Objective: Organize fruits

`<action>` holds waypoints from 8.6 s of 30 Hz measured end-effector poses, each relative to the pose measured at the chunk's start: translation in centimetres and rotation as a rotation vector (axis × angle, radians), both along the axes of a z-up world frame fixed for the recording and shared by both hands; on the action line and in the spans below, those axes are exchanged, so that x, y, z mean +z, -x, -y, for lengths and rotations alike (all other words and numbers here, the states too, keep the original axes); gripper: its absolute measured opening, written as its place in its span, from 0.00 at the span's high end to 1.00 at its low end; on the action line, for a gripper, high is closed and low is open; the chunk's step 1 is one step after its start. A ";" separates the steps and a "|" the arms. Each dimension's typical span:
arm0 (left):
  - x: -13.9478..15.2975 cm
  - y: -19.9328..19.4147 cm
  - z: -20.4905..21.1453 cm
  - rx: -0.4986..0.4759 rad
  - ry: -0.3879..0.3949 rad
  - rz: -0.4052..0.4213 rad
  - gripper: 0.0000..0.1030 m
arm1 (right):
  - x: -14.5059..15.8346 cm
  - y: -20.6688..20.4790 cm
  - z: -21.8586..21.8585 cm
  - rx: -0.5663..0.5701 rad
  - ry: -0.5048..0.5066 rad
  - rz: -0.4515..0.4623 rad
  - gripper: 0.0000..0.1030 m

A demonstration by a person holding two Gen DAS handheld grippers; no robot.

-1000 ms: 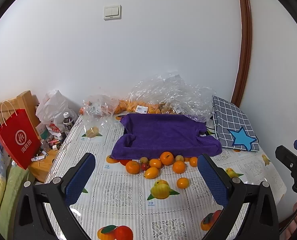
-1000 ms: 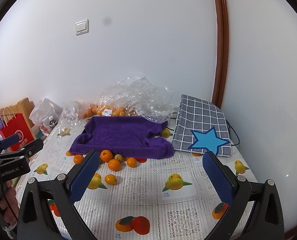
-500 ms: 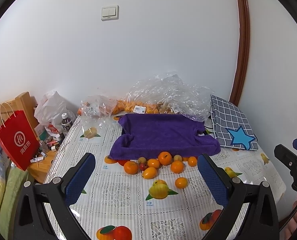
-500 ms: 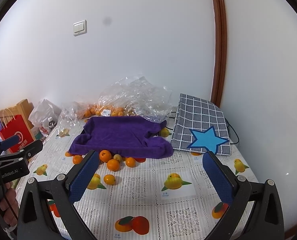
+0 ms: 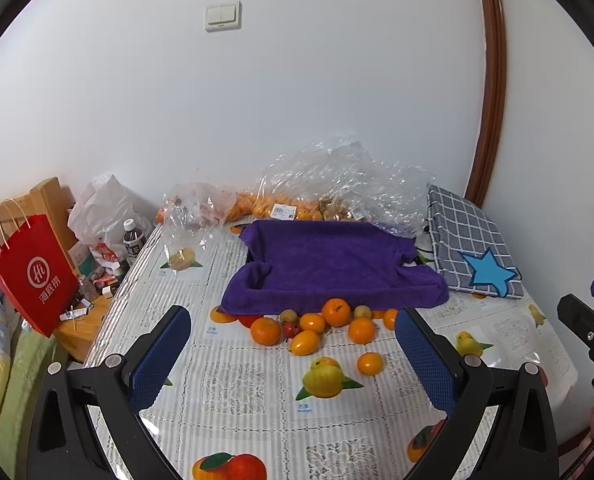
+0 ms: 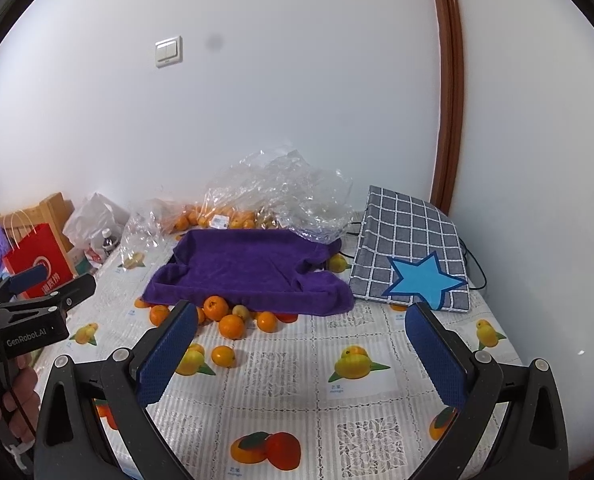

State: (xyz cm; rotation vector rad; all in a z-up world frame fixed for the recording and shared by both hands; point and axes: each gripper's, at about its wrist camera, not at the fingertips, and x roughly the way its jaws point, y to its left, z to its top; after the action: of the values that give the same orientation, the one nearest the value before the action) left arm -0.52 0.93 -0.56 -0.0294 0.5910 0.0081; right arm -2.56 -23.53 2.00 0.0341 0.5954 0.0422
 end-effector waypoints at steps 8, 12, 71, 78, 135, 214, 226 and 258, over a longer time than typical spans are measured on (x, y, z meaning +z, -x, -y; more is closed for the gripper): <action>-3.8 -2.1 -3.0 0.062 0.011 -0.065 0.00 | -3.1 -2.1 -0.5 0.040 -0.031 -0.062 0.00; -6.2 -3.6 -4.3 0.089 0.011 -0.119 0.04 | -5.6 -3.8 -1.2 0.034 -0.012 -0.092 0.00; -17.2 -15.0 -6.4 -0.179 0.255 -0.303 0.61 | -15.4 -14.0 -4.6 0.239 -0.125 -0.297 0.65; -16.6 -14.8 -6.2 -0.176 0.252 -0.303 0.61 | -14.8 -14.5 -5.0 0.241 -0.128 -0.294 0.65; -9.4 -31.6 -4.5 -0.105 0.163 -0.291 0.61 | -12.5 -32.4 -1.5 0.216 -0.146 -0.174 0.65; -3.5 -24.7 0.7 -0.196 0.049 -0.193 0.46 | -9.2 -18.9 1.2 0.017 -0.074 -0.242 0.36; -3.9 -18.4 -4.0 -0.106 0.053 -0.208 0.46 | -11.3 -15.9 -0.3 0.112 -0.075 -0.242 0.36; -15.7 -13.8 -2.4 -0.173 0.199 -0.329 0.46 | -18.8 -15.7 -0.6 0.178 -0.081 -0.288 0.69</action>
State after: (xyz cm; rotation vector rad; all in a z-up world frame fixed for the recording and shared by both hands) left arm 13.27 3.31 -16.22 -0.1724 0.9204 -0.2170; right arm 13.18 -22.91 -16.75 0.0661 0.8835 0.2369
